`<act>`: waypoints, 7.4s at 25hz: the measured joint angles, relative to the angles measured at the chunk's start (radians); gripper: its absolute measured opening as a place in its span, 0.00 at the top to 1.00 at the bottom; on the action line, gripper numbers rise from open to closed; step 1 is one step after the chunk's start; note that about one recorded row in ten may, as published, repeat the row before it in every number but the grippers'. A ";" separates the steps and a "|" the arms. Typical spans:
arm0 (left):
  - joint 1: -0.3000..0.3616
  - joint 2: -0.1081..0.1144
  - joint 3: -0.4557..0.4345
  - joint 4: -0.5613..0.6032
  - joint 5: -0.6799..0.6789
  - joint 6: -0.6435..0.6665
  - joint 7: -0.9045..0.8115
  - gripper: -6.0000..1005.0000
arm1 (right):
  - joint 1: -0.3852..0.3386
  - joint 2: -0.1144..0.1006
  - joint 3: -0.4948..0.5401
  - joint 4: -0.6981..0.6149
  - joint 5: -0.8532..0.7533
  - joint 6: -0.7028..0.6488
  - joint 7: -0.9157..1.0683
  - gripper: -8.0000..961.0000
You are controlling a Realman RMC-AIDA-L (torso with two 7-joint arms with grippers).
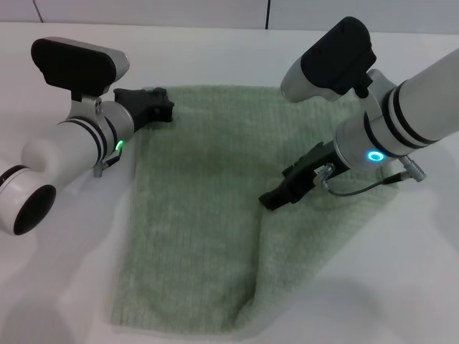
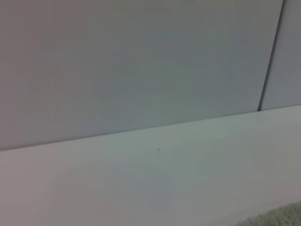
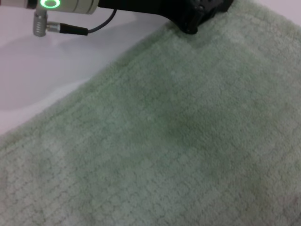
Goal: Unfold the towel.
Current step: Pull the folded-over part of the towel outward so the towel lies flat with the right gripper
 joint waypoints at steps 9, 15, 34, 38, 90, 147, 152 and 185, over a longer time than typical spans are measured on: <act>0.002 0.000 0.000 0.000 0.001 0.000 0.000 1.00 | 0.003 0.000 0.005 0.001 -0.002 0.007 -0.003 0.44; 0.002 0.000 0.000 0.000 0.002 0.000 0.000 1.00 | 0.011 -0.001 0.001 0.004 -0.003 0.009 -0.003 0.62; -0.001 0.000 -0.002 0.008 0.001 0.005 0.000 1.00 | -0.019 -0.002 0.008 -0.122 -0.007 0.073 -0.018 0.89; -0.001 0.000 -0.002 0.009 0.001 0.006 0.000 1.00 | -0.050 -0.002 0.008 -0.228 -0.008 0.127 -0.018 0.89; 0.007 0.000 -0.014 0.001 0.003 0.007 0.023 1.00 | -0.119 0.002 -0.108 -0.339 -0.105 0.103 -0.037 0.47; 0.010 0.000 -0.026 0.002 0.003 0.008 0.023 1.00 | 0.050 0.002 -0.107 -0.044 -0.073 0.050 -0.012 0.90; 0.014 0.000 -0.026 0.002 0.003 0.007 0.023 1.00 | 0.007 0.001 -0.107 -0.175 -0.095 0.113 -0.004 0.89; 0.020 0.000 -0.018 -0.002 0.012 0.001 0.023 1.00 | -0.220 0.005 -0.172 -0.851 -0.332 0.486 0.114 0.88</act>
